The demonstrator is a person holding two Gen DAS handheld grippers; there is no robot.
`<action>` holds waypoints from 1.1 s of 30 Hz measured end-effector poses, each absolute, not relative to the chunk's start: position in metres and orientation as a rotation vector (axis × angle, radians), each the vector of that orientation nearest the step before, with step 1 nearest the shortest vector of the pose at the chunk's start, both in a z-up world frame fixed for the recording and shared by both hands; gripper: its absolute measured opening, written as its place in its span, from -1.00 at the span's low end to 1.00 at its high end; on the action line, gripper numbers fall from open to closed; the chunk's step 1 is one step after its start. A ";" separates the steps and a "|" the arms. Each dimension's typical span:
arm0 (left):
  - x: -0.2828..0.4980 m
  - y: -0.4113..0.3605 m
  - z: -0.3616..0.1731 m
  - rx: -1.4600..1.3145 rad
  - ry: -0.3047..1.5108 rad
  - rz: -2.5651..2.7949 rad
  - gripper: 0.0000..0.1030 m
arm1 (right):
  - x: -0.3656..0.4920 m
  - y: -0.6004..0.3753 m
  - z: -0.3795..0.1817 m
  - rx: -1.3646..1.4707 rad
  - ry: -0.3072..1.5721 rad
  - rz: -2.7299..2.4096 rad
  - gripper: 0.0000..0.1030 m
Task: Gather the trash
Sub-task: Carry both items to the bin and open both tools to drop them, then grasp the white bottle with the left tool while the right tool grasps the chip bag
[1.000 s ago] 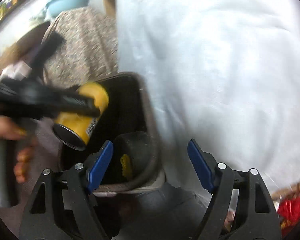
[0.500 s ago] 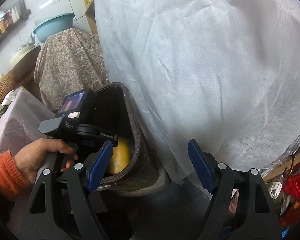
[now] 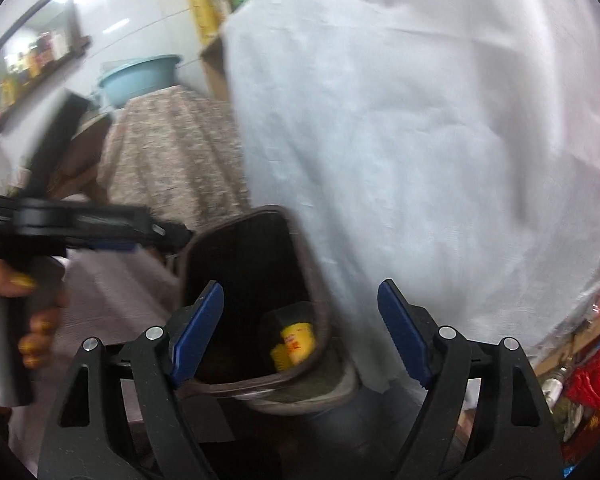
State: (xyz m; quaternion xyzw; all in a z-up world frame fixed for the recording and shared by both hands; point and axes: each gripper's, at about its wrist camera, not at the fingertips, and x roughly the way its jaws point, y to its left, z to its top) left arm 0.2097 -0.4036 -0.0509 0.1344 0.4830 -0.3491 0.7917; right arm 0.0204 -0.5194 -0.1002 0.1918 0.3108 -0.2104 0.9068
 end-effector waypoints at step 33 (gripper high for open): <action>0.226 0.037 -0.034 0.017 0.905 -0.109 0.85 | 0.196 -0.192 -0.042 -0.137 0.732 0.279 0.59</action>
